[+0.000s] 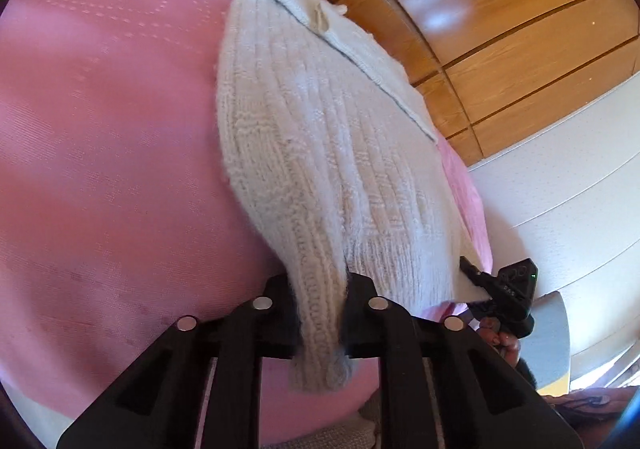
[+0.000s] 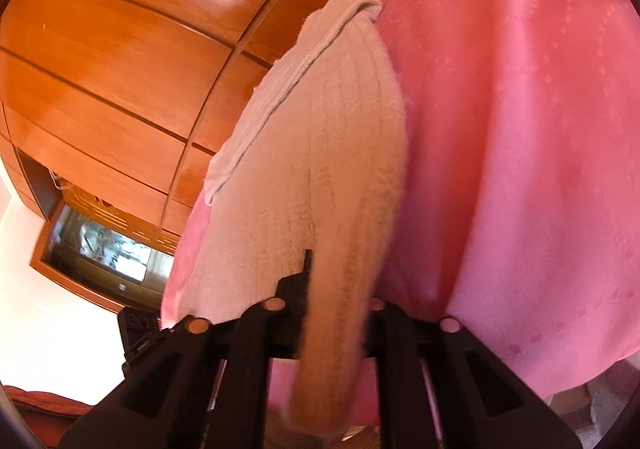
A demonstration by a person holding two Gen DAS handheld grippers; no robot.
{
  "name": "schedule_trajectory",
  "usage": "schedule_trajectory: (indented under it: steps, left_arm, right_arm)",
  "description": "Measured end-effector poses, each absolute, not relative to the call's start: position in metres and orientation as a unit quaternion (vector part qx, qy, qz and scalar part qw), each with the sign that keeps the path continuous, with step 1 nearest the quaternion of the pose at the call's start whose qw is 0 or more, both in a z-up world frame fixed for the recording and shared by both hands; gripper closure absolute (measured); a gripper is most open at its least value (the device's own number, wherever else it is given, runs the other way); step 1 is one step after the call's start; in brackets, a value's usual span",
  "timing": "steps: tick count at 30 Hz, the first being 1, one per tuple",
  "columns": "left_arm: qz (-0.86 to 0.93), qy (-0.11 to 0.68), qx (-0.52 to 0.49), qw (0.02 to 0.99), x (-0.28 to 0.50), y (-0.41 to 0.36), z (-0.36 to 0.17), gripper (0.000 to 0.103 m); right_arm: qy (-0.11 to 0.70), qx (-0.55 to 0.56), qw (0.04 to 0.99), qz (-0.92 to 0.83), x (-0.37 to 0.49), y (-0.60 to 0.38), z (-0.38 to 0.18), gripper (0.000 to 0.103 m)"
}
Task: Fold small clothes
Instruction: 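Lift the gripped sweater edge with both grippers and fold it over the body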
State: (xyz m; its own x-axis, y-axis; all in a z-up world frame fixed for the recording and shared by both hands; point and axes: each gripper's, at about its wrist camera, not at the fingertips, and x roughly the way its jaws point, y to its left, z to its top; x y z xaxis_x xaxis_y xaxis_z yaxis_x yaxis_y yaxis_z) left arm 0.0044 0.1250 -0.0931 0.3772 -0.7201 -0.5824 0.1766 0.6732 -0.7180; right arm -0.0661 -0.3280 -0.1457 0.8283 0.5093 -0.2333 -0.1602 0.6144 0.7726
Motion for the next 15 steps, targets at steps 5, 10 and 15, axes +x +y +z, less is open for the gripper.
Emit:
schedule_trajectory:
  steps: [5, 10, 15]
  left_arm:
    - [-0.313, 0.424, -0.243, 0.815, -0.007, 0.119, -0.049, 0.093]
    - [-0.337, 0.379, -0.246, 0.826, -0.018, 0.115, -0.016, 0.094]
    - [-0.368, 0.362, -0.279, 0.810, -0.033, 0.130, -0.002, 0.094]
  right_arm:
    - [0.153, 0.389, 0.876, 0.239, -0.084, -0.330, -0.118, 0.096]
    - [0.107, 0.384, 0.873, 0.279, -0.101, -0.331, -0.097, 0.097]
    - [0.065, 0.404, 0.854, 0.321, -0.123, -0.339, -0.088, 0.097]
